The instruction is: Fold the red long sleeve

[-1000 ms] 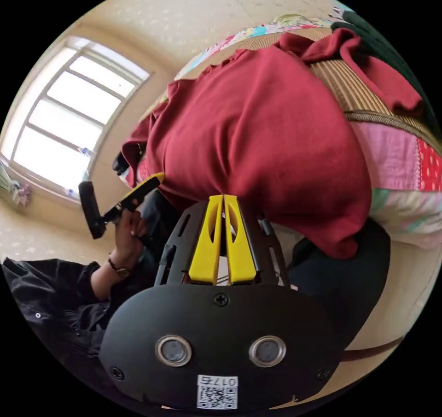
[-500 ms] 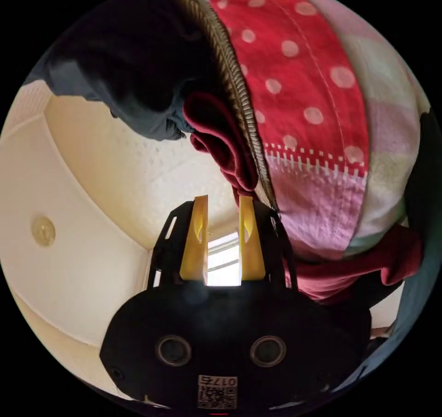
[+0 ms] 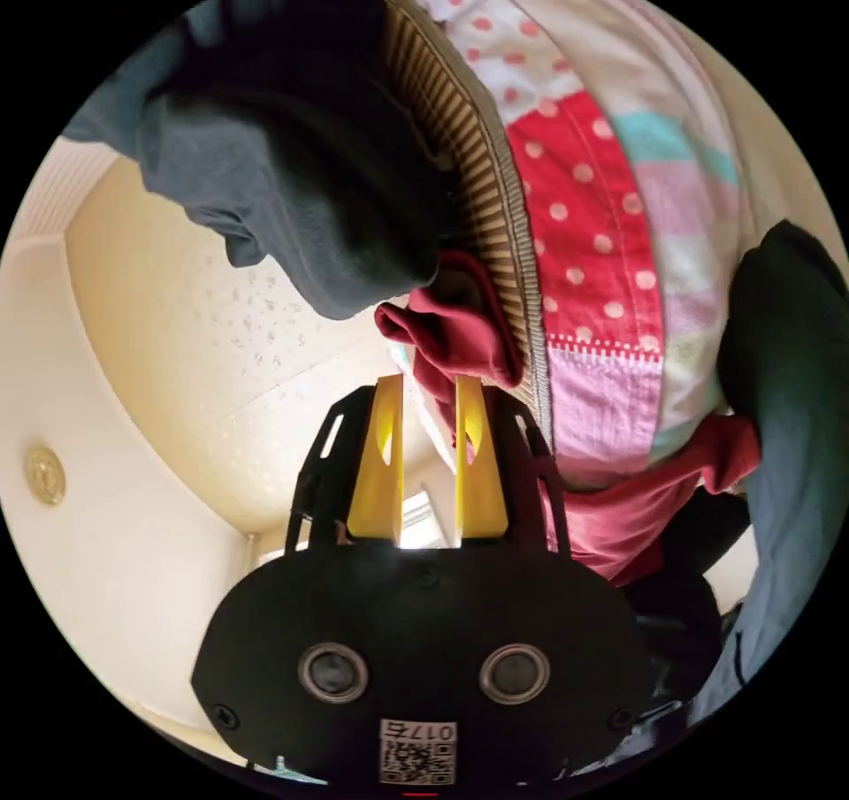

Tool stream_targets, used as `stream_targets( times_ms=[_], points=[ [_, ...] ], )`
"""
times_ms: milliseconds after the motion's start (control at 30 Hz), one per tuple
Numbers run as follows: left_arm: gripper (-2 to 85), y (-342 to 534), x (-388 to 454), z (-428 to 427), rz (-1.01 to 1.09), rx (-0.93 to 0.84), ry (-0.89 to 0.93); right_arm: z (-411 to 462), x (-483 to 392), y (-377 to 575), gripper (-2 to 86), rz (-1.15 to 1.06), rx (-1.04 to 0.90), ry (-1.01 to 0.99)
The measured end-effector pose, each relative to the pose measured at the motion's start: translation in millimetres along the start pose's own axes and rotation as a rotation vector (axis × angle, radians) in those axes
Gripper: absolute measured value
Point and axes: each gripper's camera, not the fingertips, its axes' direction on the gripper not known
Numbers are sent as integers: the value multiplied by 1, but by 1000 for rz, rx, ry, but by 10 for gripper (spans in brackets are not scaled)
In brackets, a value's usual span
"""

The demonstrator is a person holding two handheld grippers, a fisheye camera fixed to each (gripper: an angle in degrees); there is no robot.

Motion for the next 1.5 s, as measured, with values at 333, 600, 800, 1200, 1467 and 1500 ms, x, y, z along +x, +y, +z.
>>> stream_targets(
  times_ms=[333,600,800,1200,1467,1500],
  points=[
    [-10,-14,1,-23,-27,1,31,27,17,33,94,-224,-20,268],
    [-10,-24,2,-41,-33,-2,45,118,18,79,44,-477,-109,541],
    [-10,-29,4,-57,-34,1,48,139,-113,222,32,-1073,101,642],
    [-10,-42,-3,-94,-35,3,64,369,-200,531,52,-1982,-423,280],
    [-9,-54,-26,-125,-50,-2,128,477,14,575,77,-1873,-647,579],
    [-9,-55,-28,-128,-52,-2,132,482,31,568,77,-1843,-645,630]
  ],
)
